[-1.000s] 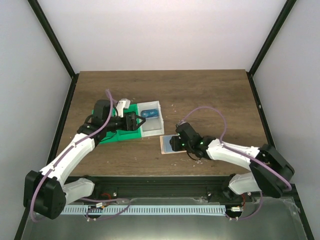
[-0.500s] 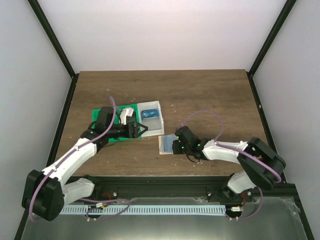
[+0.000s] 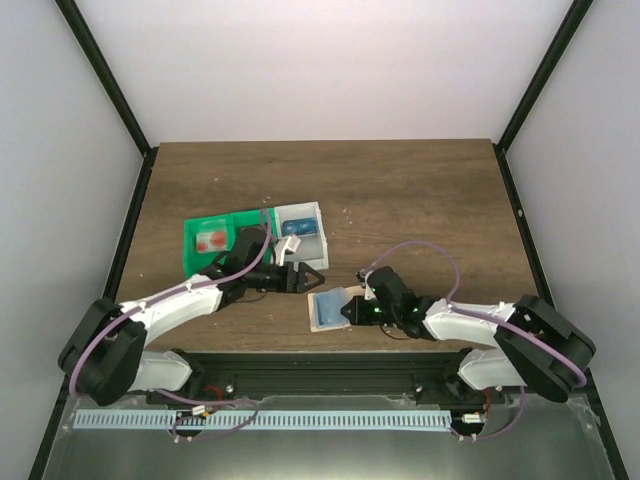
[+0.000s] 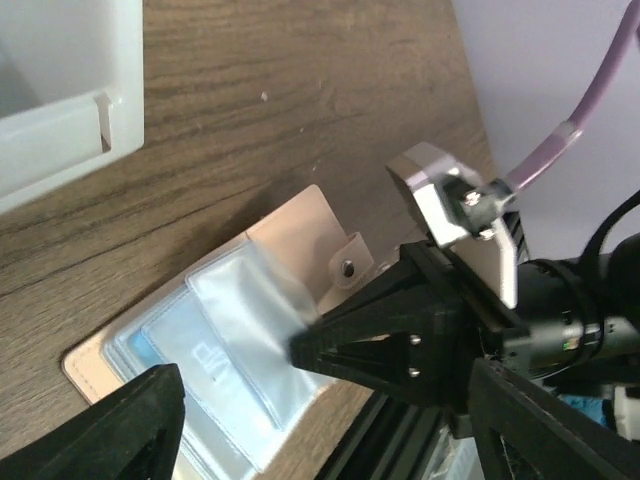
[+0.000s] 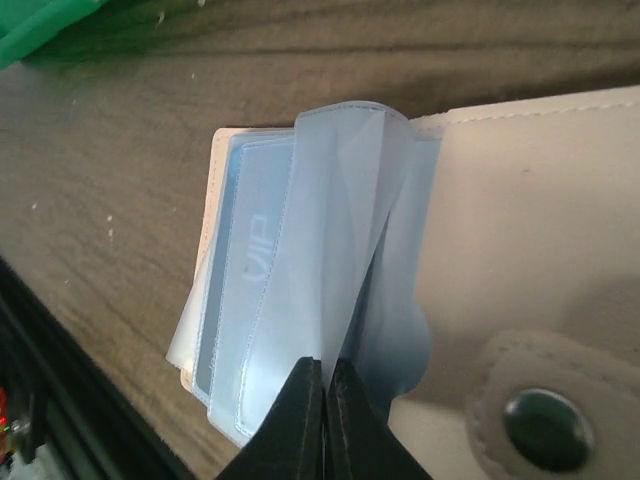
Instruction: Take the credit cards out of the card holder
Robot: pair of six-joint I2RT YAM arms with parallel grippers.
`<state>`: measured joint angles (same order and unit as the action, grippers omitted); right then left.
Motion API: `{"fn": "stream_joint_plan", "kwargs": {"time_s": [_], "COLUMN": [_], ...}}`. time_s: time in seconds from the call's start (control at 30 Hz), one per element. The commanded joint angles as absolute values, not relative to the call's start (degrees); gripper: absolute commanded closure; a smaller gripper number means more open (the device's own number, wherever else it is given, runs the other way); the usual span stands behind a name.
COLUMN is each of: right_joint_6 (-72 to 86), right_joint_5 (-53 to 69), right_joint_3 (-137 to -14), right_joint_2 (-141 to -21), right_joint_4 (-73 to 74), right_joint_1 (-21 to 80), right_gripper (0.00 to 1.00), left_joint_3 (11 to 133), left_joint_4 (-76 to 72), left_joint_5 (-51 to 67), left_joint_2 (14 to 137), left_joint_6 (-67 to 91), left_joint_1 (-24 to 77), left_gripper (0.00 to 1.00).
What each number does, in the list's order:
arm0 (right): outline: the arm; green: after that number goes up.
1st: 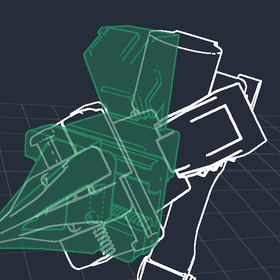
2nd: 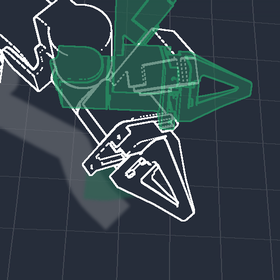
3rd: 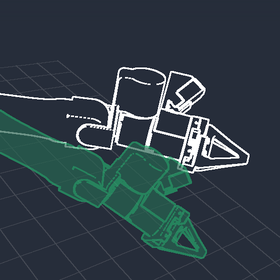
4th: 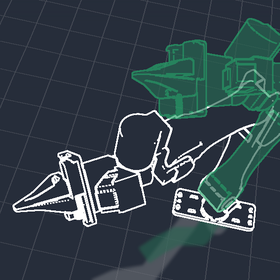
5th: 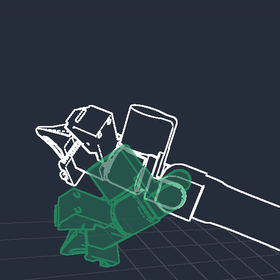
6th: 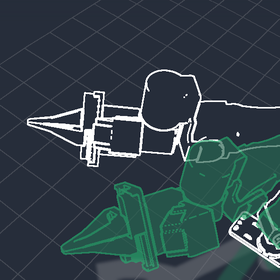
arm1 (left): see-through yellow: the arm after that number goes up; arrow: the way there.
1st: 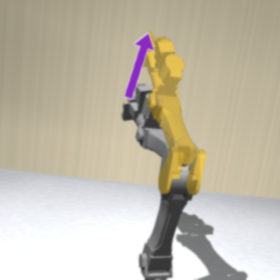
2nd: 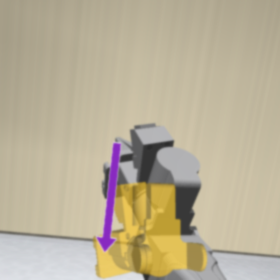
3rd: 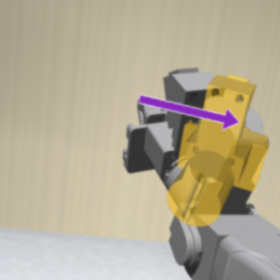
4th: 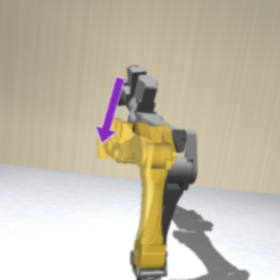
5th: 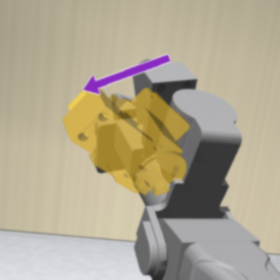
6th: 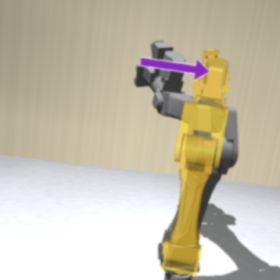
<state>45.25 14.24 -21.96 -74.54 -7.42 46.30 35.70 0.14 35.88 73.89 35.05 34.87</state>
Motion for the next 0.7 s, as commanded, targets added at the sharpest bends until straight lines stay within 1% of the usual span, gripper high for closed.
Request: {"fn": "stream_joint_plan", "kwargs": {"time_s": [0.0, 0.13, 0.2, 0.27, 0.3, 0.4, 0.47, 0.53, 0.6, 0.67], "right_joint_6": [49.5, 49.7, 49.6, 49.0, 48.7, 46.9, 45.2, 43.5, 42.6, 42.2], "right_joint_5": [20.5, 20.7, 20.9, 21.0, 21.0, 18.1, 14.4, 11.0, 9.1, 10.2], "right_joint_3": [-20.6, -19.1, -18.9, -19.2, -19.7, -21.9, -23.7, -25.2, -25.8, -25.7], "right_joint_2": [-72.4, -71.3, -71.2, -71.3, -71.1, -69.2, -67.2, -65.7, -64.9, -64.8], "right_joint_4": [-14.4, -15.4, -15.7, -14.8, -13.9, -7.3, -1.6, 2.5, 4.0, 2.6], "right_joint_1": [46.1, 46.1, 46.1, 46.0, 46.0, 46.0, 46.1, 46.1, 46.1, 46.1], "right_gripper": [0.99, 0.99, 0.97, 0.88, 0.80, 0.72, 0.71, 0.71, 0.71, 0.71], "left_joint_3": [33.6, 32.2, 32.1, 32.2, 32.2, 32.8, 32.0, 29.8, 27.2, 26.5], "left_joint_4": [-6.8, -10.9, -11.3, -10.9, -11.1, -11.3, -12.2, -16.4, -21.1, -22.6], "left_joint_5": [35.8, 37.7, 37.3, 35.6, 35.4, 35.9, 35.5, 35.6, 36.1, 36.4], "left_joint_2": [77.3, 78.8, 79.4, 80.4, 81.0, 82.5, 82.4, 82.0, 81.8, 81.9], "left_joint_6": [39.1, 42.3, 43.3, 45.3, 46.3, 48.9, 51.4, 55.2, 58.5, 59.7], "left_joint_1": [36.2, 36.9, 37.1, 37.1, 37.2, 37.8, 38.3, 38.4, 38.4, 38.4], "left_gripper": [0.19, 0.16, 0.14, 0.11, 0.10, 0.08, 0.07, 0.06, 0.06, 0.05]}}
